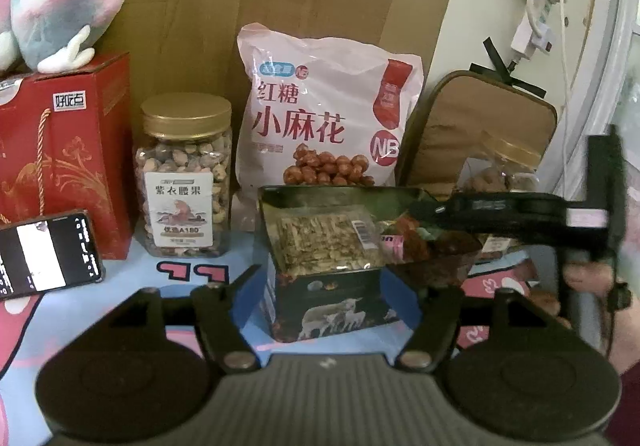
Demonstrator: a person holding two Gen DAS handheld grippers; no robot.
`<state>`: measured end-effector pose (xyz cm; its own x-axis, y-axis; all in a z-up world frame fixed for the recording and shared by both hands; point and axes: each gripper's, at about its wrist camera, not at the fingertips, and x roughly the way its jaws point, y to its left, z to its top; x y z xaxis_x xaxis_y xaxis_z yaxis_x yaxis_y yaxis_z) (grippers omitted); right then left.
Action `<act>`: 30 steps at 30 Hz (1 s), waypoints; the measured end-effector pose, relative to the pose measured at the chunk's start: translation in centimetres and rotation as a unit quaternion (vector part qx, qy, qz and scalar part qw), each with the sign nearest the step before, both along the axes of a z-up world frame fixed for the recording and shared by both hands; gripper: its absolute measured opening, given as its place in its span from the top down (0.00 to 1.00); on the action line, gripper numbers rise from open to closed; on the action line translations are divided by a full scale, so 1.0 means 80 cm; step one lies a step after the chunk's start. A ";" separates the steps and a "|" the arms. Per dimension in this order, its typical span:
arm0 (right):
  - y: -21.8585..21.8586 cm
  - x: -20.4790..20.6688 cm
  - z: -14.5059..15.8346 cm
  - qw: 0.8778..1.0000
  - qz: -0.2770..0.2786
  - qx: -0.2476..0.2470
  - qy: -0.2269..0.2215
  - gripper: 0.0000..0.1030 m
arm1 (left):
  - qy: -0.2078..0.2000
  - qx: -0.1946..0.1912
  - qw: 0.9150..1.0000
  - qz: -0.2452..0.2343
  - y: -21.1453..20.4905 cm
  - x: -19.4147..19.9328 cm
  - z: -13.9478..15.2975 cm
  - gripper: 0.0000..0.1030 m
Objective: Organize snacks
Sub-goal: 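Open the left gripper and pull it back from the black box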
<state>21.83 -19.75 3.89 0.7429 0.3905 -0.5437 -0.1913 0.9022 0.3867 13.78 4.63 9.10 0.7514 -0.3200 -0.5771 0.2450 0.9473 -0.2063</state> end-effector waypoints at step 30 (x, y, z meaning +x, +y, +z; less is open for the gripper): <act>-0.005 -0.274 -0.040 0.999 -0.023 0.037 -0.031 0.40 | -0.008 0.108 0.993 0.052 -0.059 -0.149 -0.016 0.00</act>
<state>-0.11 -20.15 0.66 0.7917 0.3936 -0.4673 -0.1762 0.8794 0.4423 1.86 -0.06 7.79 0.7831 -0.1101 -0.6121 0.1444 0.9895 0.0068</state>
